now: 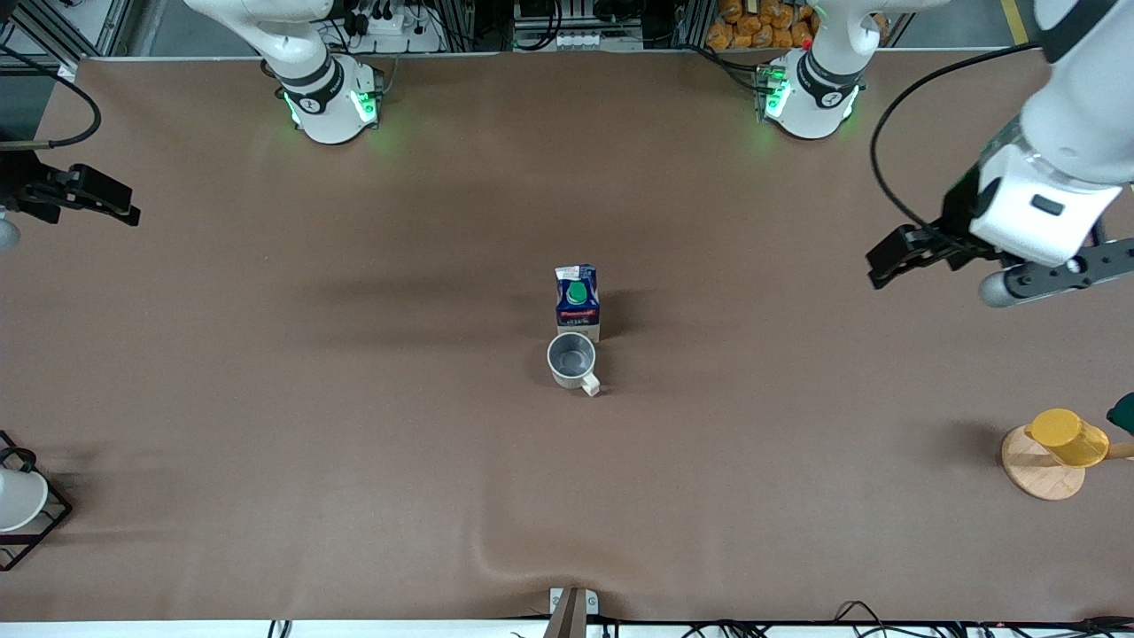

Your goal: Place milk next to cup

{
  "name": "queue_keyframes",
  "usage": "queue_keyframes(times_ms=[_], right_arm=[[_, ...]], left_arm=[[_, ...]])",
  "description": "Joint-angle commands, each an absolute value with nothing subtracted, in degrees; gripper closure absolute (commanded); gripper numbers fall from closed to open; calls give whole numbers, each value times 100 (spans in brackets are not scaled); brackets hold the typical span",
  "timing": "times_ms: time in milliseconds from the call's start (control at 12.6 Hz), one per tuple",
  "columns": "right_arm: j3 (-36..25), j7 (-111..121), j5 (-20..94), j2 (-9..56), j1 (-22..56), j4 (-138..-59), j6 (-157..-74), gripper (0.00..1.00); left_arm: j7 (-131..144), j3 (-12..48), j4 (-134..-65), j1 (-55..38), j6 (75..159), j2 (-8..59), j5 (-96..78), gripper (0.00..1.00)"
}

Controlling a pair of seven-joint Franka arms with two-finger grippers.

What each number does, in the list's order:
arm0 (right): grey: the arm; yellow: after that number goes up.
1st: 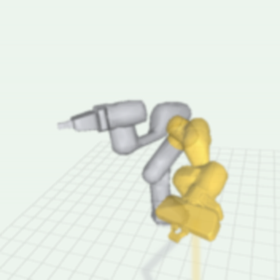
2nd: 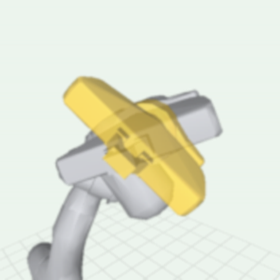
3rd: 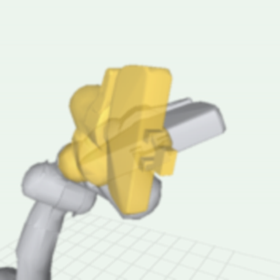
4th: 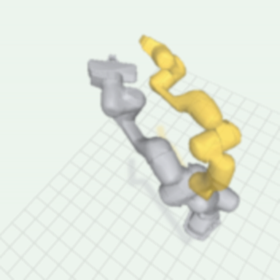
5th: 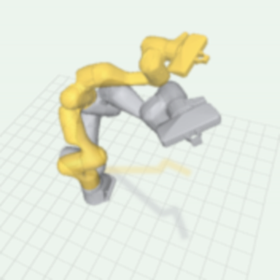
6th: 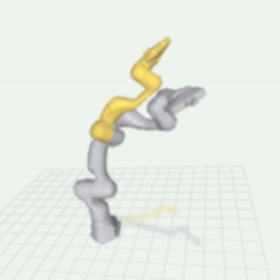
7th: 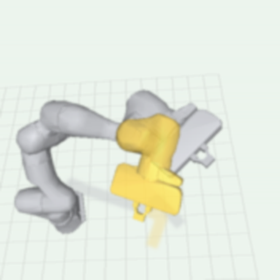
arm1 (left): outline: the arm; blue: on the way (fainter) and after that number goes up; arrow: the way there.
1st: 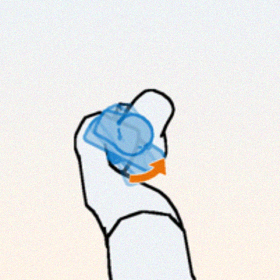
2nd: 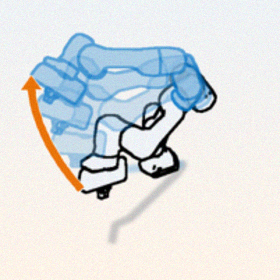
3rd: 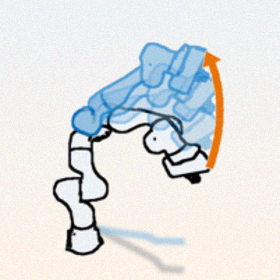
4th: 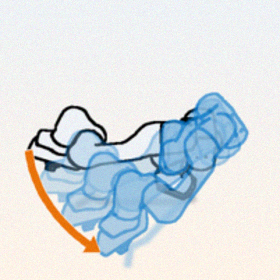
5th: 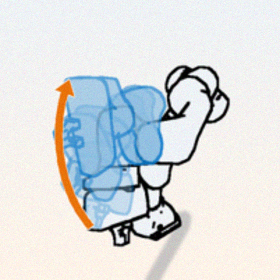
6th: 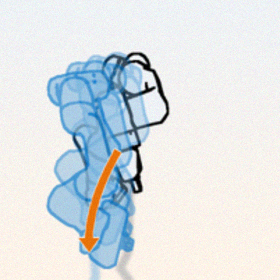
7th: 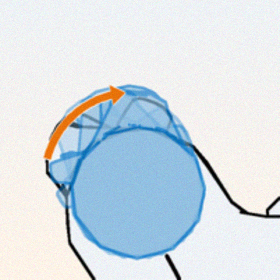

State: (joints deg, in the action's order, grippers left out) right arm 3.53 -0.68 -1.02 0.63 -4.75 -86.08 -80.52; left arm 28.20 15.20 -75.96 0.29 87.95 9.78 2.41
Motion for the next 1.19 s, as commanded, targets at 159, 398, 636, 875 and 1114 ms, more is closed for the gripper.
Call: queue_keyframes(times_ms=[159, 398, 636, 875, 1114], right_arm=[[-33, -167, -97, 70, -64, -8534, -7963, 0], [-299, -167, -97, 70, 176, -8525, -7963, 0], [-290, -158, -88, 70, 150, -8534, -7963, 0], [-281, -158, -88, 79, 185, -8525, -7945, 0], [-290, -158, -88, 70, 167, -8525, -7902, 0]], left_arm=[[2234, 1573, -8103, 334, 8807, 501, 141, 0], [2145, 1564, -8226, 404, 8798, 378, 176, 0], [2136, 1582, -8253, 474, 8798, 352, 193, 0], [1759, 1241, -8823, 309, 8903, -69, 132, 0], [1487, 993, -8877, 202, 8895, -132, 132, 0]])
